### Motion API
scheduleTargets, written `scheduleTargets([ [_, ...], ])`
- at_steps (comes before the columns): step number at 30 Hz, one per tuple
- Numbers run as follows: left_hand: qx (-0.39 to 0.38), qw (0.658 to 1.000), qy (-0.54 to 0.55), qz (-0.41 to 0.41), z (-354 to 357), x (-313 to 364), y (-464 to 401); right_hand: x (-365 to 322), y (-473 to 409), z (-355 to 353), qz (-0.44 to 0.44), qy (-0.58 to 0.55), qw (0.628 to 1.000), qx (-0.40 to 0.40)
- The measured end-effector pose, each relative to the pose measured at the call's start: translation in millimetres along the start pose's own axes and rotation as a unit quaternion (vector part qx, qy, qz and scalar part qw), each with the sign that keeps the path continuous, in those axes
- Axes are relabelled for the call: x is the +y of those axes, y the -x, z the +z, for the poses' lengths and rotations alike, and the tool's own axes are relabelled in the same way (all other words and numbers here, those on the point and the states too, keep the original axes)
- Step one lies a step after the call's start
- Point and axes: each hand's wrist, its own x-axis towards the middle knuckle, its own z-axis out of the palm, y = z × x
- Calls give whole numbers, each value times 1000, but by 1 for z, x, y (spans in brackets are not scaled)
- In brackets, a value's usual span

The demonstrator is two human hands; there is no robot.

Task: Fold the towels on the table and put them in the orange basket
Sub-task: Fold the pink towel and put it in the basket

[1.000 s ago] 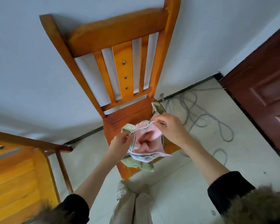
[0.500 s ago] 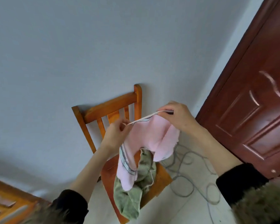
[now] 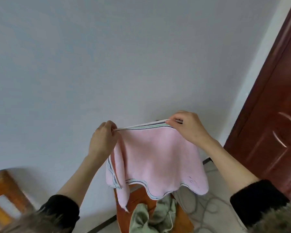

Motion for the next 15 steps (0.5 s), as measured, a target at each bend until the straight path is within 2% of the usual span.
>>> scheduleTargets([
  [3, 15, 994, 66, -82, -29, -22, 23, -26, -1, 12, -31, 15, 999, 2],
  [6, 74, 990, 73, -91, -67, -38, 45, -51, 0, 34, -24, -1, 1000, 8],
  [8, 118, 986, 62, -97, -98, -48, 67, -69, 10, 50, -40, -17, 999, 4],
  [11, 184, 977, 35, -101, -141, -63, 115, -97, 34, 73, -116, 18, 993, -14],
  [15, 228, 964, -22, -136, -189, -80, 188, -140, 66, 97, -188, -2, 981, -41],
])
